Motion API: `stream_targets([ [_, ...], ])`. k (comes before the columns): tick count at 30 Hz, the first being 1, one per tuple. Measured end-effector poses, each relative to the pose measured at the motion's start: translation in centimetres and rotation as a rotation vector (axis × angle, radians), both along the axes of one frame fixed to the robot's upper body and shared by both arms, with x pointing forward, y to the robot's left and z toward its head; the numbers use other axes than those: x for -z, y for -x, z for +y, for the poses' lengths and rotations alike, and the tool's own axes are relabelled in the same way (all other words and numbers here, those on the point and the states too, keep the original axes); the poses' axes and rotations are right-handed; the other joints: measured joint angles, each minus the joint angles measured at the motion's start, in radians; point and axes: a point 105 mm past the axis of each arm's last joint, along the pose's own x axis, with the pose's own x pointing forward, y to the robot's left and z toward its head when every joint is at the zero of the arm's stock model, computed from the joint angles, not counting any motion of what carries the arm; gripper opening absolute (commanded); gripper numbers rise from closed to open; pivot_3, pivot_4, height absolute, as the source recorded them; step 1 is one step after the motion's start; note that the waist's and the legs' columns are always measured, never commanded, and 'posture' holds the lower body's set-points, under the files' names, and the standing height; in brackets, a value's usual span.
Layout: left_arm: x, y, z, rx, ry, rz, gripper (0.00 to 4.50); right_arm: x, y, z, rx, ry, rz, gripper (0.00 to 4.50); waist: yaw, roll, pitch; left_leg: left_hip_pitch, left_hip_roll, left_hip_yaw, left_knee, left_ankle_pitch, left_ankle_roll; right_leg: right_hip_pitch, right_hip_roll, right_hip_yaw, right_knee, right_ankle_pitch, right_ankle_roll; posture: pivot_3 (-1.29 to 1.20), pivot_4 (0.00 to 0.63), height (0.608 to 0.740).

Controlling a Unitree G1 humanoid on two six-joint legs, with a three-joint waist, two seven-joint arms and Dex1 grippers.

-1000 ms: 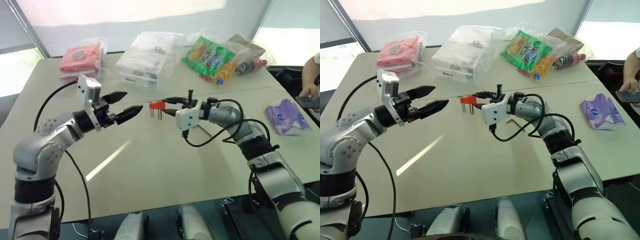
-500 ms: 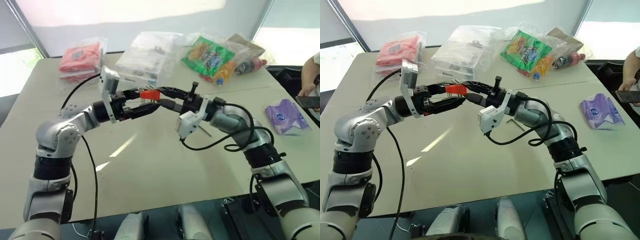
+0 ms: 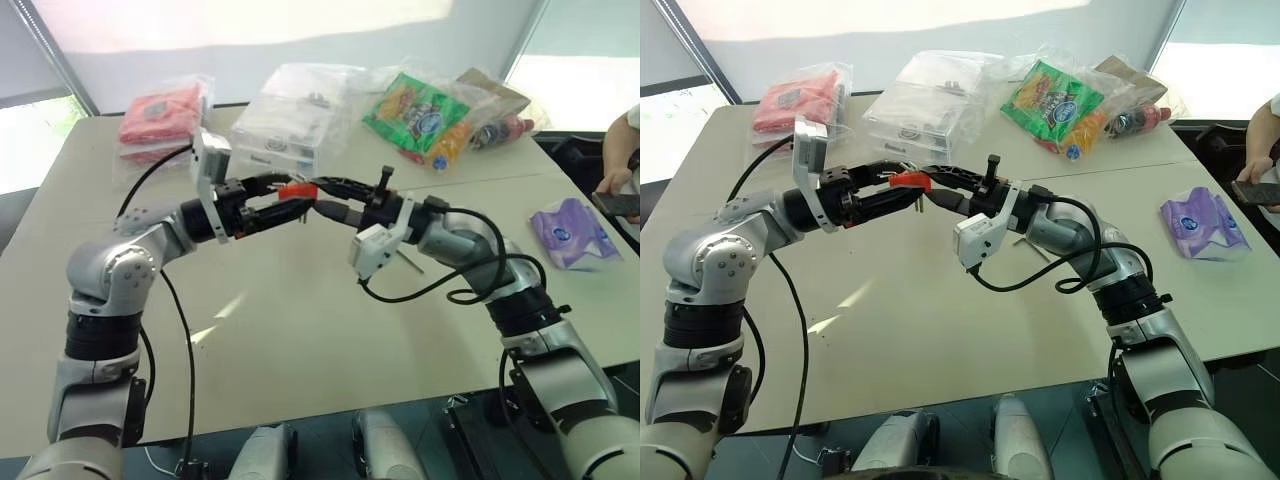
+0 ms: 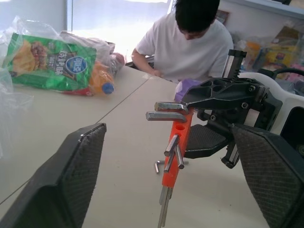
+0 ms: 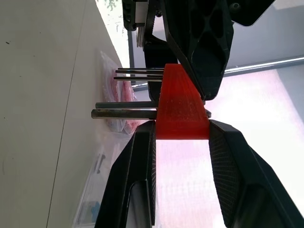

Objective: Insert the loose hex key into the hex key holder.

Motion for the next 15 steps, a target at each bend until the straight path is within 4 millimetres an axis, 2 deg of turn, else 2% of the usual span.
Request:
stream_targets([
  [4,0.02,0.07,-0.09,0.008,0.003,0.0,0.44,0.05,-0.11,-0.05,0.007,0.003,0.006,0.99,0.0,0.0,0.0,0.0,0.0,0.0,0.0,0.0,0.0,0.0,0.0,0.0,0.0,0.0,0.0,0.0,0.15,0.74],
  [5,0.01,0.23,-0.22,0.018,0.002,-0.003,0.04,0.02,-0.24,-0.14,0.016,0.002,0.01,0.99,0.0,0.0,0.0,0.0,0.0,0.0,0.0,0.0,0.0,0.0,0.0,0.0,0.0,0.0,0.0,0.0,0.15,0.74],
  [15,0.07,0.18,-0.29,0.018,0.0,-0.001,0.04,0.04,-0.28,-0.19,0.019,0.004,0.012,0.99,0.0,0.0,0.0,0.0,0.0,0.0,0.0,0.0,0.0,0.0,0.0,0.0,0.0,0.0,0.0,0.0,0.15,0.74],
])
